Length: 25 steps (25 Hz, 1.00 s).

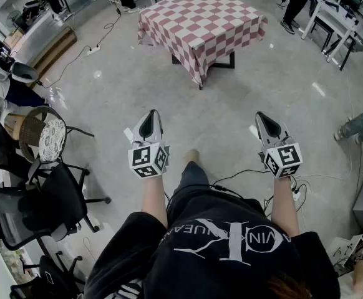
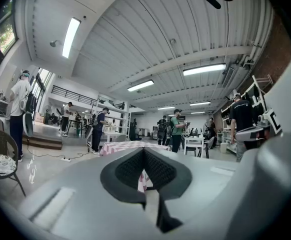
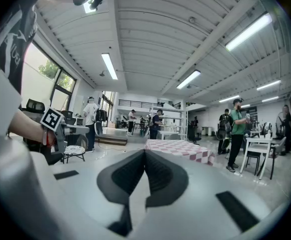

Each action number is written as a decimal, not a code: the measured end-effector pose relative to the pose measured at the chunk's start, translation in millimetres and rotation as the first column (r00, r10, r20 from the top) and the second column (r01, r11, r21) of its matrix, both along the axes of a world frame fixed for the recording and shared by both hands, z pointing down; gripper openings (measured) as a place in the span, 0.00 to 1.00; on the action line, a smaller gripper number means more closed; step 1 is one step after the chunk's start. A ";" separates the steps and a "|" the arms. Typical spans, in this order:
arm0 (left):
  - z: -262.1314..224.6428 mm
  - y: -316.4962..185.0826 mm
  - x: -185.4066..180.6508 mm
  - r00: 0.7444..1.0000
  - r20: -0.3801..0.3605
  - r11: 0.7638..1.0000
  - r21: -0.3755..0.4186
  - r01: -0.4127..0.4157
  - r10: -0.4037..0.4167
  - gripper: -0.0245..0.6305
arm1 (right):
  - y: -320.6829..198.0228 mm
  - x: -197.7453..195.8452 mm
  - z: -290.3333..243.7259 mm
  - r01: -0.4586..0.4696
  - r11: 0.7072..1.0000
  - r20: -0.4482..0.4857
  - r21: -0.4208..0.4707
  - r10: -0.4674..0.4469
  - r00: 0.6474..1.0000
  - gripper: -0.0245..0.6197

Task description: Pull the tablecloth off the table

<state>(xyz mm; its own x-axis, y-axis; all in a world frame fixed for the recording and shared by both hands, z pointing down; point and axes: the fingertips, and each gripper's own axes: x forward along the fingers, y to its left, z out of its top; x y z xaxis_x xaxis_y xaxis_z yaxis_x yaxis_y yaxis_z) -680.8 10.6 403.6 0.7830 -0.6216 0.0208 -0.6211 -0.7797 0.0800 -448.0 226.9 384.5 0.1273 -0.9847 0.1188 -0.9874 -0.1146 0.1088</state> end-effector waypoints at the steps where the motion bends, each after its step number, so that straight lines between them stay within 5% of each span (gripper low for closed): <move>1: -1.0 0.8 1.8 1.000 0.001 1.000 0.001 0.001 -0.001 0.05 | 2.2 4.3 -1.5 -0.006 1.000 0.002 0.004 0.006 1.000 0.06; 18: 9.7 11.5 83.1 0.991 0.050 0.992 -0.001 -0.125 0.125 0.05 | 46.4 66.3 3.8 -0.116 0.993 0.057 0.039 0.113 0.992 0.06; 25: 21.5 -34.7 136.4 0.990 0.066 0.992 -0.033 -0.123 0.125 0.05 | 15.9 128.2 17.5 -0.185 0.982 0.096 0.026 0.182 0.979 0.06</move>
